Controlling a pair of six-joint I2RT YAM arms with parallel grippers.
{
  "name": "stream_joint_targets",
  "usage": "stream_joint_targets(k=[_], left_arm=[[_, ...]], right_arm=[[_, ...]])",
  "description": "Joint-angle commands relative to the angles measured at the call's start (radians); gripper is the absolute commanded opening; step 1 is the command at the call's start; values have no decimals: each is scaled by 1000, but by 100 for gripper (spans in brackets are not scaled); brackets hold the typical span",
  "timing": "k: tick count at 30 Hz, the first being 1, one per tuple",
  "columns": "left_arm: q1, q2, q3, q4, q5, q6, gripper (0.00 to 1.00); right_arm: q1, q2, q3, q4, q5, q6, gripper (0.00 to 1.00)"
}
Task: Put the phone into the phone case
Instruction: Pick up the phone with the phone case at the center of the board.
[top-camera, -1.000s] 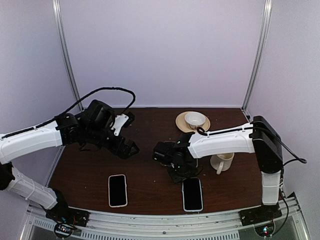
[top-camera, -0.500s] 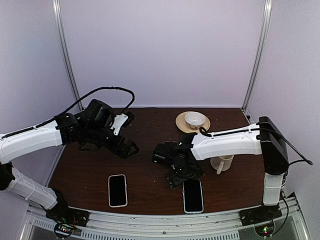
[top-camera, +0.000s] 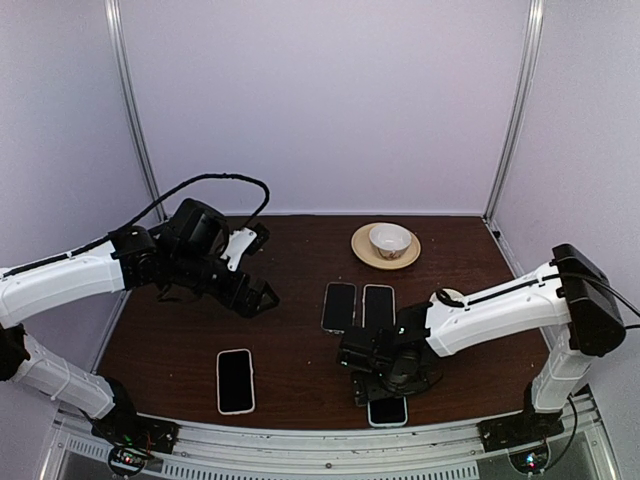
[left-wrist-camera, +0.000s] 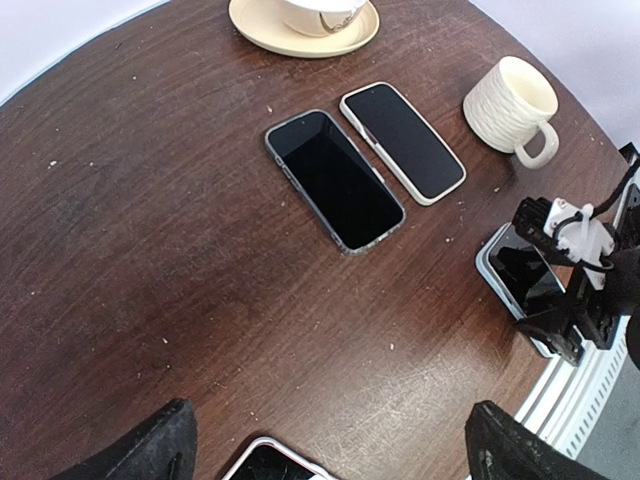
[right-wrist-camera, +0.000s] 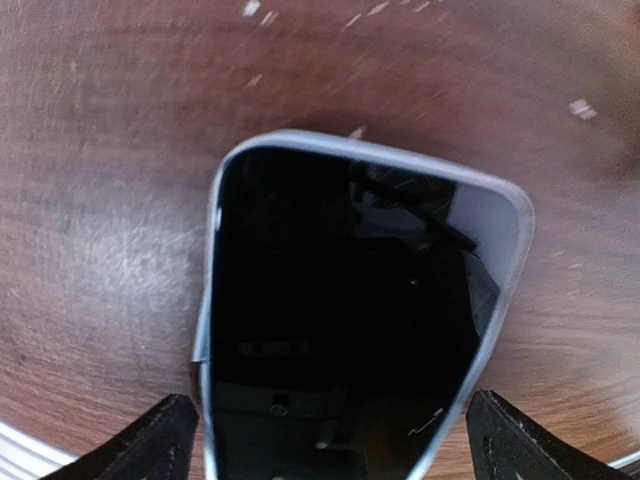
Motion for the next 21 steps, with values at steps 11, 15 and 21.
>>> stream_joint_targets(k=[11,15,21], left_arm=[[7,-14,11,30,21,-7,97],[7,-13,11,28,22,-7,98],[7,-6,11,29,26,-3,98]], right_arm=[[67,55,-25,24,-85,103,89],[67,43,-20,32,-78,84,72],[67,27,6,22,-67,53,44]])
